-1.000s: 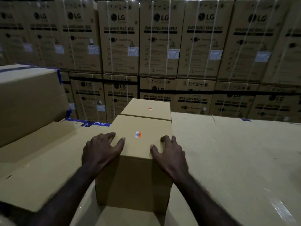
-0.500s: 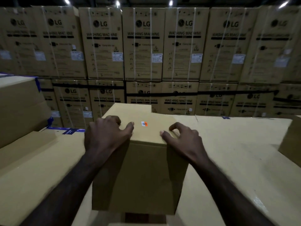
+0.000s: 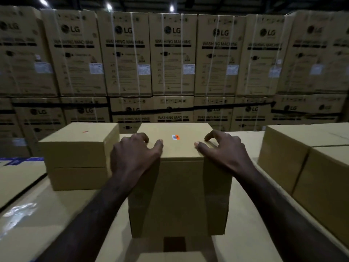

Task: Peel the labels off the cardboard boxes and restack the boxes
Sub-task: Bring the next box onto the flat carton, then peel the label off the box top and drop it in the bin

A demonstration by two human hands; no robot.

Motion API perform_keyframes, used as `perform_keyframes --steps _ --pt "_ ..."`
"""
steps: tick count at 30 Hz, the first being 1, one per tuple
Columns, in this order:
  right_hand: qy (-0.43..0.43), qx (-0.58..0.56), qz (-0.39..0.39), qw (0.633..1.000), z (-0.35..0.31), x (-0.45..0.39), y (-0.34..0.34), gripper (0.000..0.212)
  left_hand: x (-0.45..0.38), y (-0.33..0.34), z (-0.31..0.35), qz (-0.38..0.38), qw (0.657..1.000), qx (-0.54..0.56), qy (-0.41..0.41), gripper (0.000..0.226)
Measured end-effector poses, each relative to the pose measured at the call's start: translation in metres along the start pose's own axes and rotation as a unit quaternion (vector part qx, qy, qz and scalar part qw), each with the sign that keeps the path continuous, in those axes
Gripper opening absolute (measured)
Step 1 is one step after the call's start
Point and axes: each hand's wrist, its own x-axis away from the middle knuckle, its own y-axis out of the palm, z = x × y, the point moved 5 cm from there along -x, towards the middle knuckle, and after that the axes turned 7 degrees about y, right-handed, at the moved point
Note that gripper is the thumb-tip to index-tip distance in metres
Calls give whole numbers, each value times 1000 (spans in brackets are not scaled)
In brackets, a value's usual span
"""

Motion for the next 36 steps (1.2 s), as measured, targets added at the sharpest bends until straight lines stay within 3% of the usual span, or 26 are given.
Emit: perform_keyframes --steps 7,15,30,36 --pt "27 9 -25 999 128 -15 -64 58 18 77 121 -43 999 7 -26 57" --pt "45 -13 -59 997 200 -19 -68 55 34 124 167 -80 996 3 -41 56" --pt "8 -18 -58 998 204 3 -26 46 68 141 130 -146 987 -4 -63 58" --pt "-23 142 -140 980 178 -16 -30 45 50 156 126 -248 968 -23 -30 66"
